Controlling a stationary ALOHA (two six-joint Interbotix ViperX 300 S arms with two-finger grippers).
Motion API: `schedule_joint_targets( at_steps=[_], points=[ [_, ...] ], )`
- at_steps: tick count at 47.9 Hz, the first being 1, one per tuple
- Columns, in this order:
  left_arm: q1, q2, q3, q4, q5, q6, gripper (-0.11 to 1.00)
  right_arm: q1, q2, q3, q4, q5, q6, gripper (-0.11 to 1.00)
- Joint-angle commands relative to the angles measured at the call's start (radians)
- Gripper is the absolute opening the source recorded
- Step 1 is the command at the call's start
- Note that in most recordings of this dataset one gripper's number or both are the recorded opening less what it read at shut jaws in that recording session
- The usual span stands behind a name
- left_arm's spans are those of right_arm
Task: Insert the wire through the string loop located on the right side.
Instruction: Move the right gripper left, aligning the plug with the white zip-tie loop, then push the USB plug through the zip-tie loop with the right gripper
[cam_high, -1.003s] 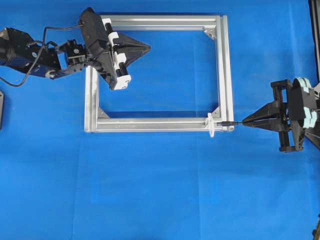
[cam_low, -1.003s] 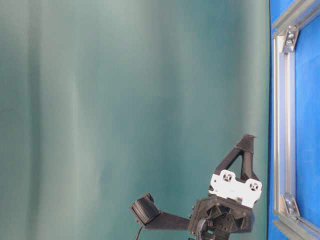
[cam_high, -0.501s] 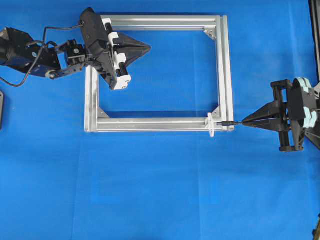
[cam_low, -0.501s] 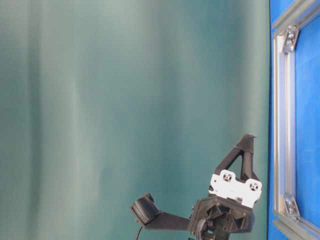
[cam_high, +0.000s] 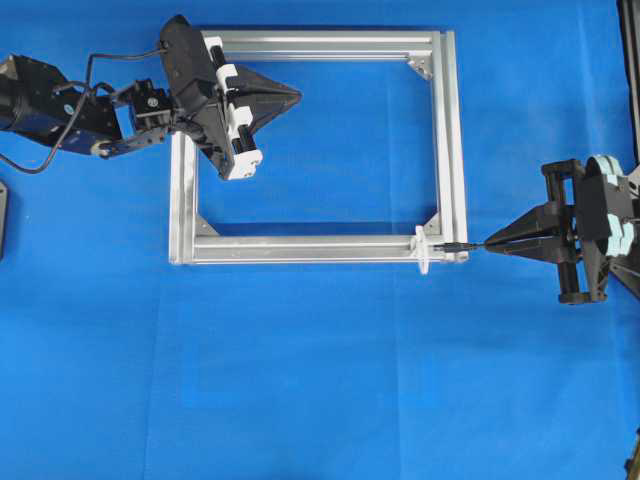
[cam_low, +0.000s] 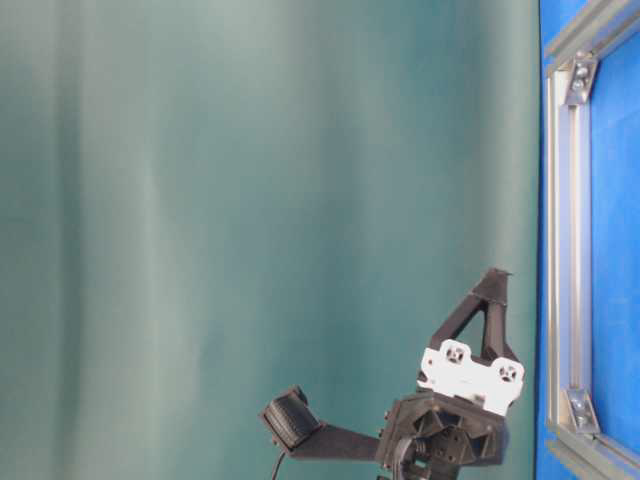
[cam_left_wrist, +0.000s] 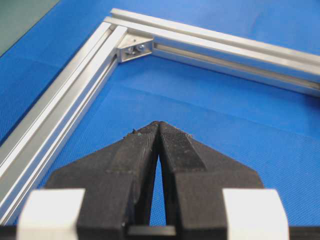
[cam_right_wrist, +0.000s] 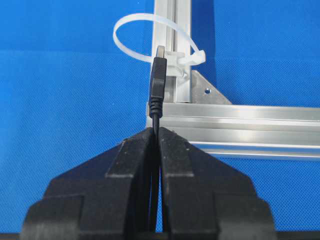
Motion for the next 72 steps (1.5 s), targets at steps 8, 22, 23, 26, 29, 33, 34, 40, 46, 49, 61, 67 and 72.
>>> schedule_joint_targets(
  at_steps=[8,22,23,26,29,33,34,40,46,49,61,67,72],
  points=[
    [-0.002,-0.035,-0.012,0.005,-0.006,0.0,0.0,-0.002,0.035,-0.032,0.0,-0.025,0.005,-0.04],
    [-0.002,-0.035,-0.009,0.005,-0.006,0.0,0.0,-0.002,0.181,-0.095,0.0,-0.12,0.005,-0.04],
    [-0.002,-0.035,-0.009,0.005,-0.008,0.0,0.0,-0.002,0.192,-0.1,0.002,-0.129,0.005,-0.04],
    [-0.002,-0.035,-0.009,0.005,-0.006,0.002,0.0,-0.002,0.224,-0.117,0.002,-0.146,0.005,-0.04],
    [-0.002,-0.037,-0.008,0.005,-0.008,0.002,0.0,-0.002,0.261,-0.138,0.002,-0.161,0.005,-0.04],
    [-0.002,-0.037,-0.008,0.005,-0.009,0.002,0.0,-0.002,0.291,-0.158,0.002,-0.169,0.005,-0.04],
    [-0.002,-0.037,-0.006,0.005,-0.009,0.002,0.0,-0.002,0.298,-0.163,0.002,-0.17,0.005,-0.04],
    [-0.002,-0.035,-0.008,0.006,-0.011,0.002,0.0,-0.002,0.327,-0.189,0.002,-0.183,0.005,-0.04],
    [-0.003,-0.037,-0.008,0.006,-0.012,0.002,0.0,-0.002,0.339,-0.199,0.002,-0.183,0.005,-0.04],
    [-0.005,-0.037,-0.008,0.006,-0.012,0.002,0.0,-0.002,0.339,-0.198,0.002,-0.183,0.005,-0.04],
    [-0.005,-0.037,-0.008,0.006,-0.012,0.002,0.0,-0.002,0.339,-0.195,0.002,-0.183,0.005,-0.04],
    [-0.005,-0.037,-0.008,0.006,-0.012,0.0,0.0,-0.002,0.339,-0.195,0.002,-0.183,0.005,-0.04],
    [-0.017,-0.037,-0.005,0.006,-0.012,-0.005,0.0,-0.002,0.339,-0.196,0.002,-0.183,0.005,-0.04]
  ],
)
